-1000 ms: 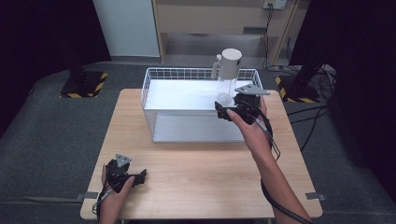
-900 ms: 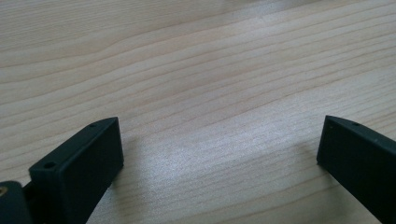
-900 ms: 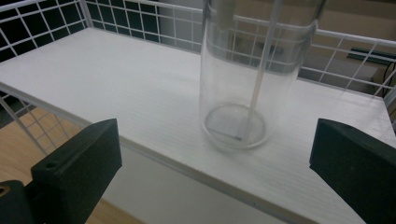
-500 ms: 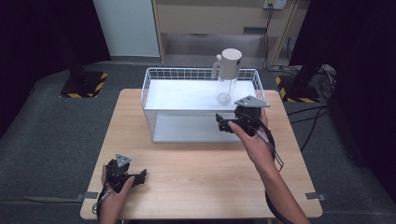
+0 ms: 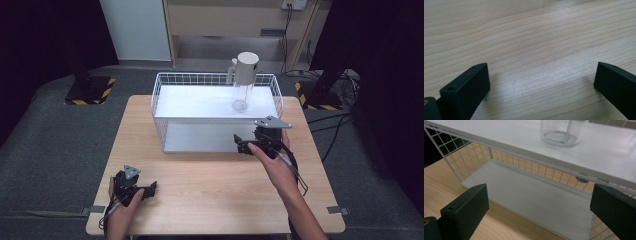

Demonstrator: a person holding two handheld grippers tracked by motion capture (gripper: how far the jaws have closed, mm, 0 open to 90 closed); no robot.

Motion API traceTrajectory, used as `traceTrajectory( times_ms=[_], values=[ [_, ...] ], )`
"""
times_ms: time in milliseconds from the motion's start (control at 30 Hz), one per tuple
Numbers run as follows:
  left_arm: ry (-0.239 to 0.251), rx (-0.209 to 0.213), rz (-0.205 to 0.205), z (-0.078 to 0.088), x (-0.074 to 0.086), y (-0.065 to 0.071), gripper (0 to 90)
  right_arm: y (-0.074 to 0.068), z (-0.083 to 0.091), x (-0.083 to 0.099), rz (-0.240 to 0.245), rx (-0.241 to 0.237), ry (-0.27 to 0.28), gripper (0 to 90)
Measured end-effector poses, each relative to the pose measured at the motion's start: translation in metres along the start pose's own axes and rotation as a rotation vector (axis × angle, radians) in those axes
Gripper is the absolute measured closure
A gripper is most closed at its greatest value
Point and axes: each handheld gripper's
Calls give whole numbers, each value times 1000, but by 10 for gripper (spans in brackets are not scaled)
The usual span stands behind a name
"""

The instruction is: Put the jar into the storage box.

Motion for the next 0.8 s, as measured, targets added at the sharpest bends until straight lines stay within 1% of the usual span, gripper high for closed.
traceTrajectory(
  times_ms=[100, 400, 800],
  values=[
    [0, 0, 0, 0, 0, 0, 0, 0, 2, 6, 1, -6, -8, 22],
    [0, 0, 0, 0, 0, 0, 0, 2, 4, 22, -25, -8, -28, 22],
    [0, 0, 0, 0, 0, 0, 0, 1, -1, 42, -34, -15, -66, 23]
  ],
)
Point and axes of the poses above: each handheld gripper's, and its own axes: z roughly backward along the jaws, x roughly out of its underside, y roughly to its right, and after that the axes turned 5 degrees about -z, right-handed
